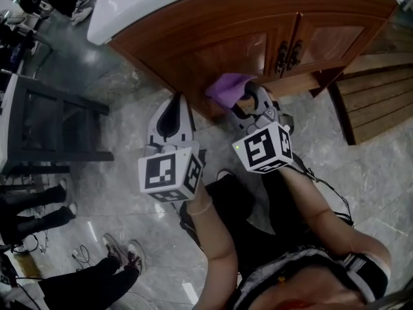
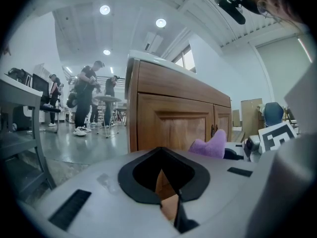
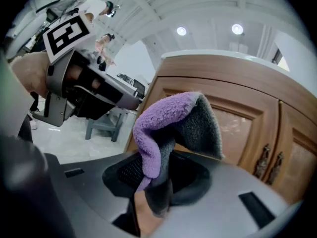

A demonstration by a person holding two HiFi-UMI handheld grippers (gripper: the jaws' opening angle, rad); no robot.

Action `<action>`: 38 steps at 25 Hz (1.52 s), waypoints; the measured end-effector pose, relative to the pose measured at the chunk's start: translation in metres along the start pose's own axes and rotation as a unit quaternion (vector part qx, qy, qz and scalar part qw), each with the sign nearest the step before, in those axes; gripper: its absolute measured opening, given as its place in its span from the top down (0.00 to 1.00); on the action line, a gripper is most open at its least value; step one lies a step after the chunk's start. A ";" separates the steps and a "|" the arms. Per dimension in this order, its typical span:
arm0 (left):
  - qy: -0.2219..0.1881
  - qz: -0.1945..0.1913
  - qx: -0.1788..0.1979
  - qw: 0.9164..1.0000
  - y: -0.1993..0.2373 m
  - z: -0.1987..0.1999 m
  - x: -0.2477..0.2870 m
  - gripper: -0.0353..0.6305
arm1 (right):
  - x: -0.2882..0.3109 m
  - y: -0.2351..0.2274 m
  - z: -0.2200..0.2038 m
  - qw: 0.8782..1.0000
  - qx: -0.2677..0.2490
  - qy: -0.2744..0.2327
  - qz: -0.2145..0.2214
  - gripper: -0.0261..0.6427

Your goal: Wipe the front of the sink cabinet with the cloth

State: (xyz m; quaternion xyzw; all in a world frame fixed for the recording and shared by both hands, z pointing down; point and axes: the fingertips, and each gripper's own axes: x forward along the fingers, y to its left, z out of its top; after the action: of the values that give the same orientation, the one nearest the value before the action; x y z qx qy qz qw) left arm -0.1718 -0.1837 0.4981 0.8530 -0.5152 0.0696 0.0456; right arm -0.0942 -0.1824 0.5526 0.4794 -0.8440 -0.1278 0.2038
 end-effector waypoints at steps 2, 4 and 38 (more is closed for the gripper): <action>0.000 0.001 0.001 1.000 0.000 0.000 -0.002 0.95 | 0.011 0.022 0.003 1.000 -0.009 -0.002 0.027 0.71; 0.000 0.002 0.003 1.000 0.002 -0.001 -0.004 0.95 | 0.021 0.038 0.003 0.999 -0.014 0.000 0.046 0.71; 0.007 -0.001 0.005 1.000 0.001 -0.003 -0.007 0.95 | 0.060 0.045 -0.030 0.999 -0.005 0.032 0.039 0.71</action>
State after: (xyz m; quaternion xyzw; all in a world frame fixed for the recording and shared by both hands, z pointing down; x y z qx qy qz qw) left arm -0.1763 -0.1772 0.4999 0.8533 -0.5135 0.0786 0.0450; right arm -0.1413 -0.2116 0.6111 0.4490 -0.8544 -0.1082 0.2381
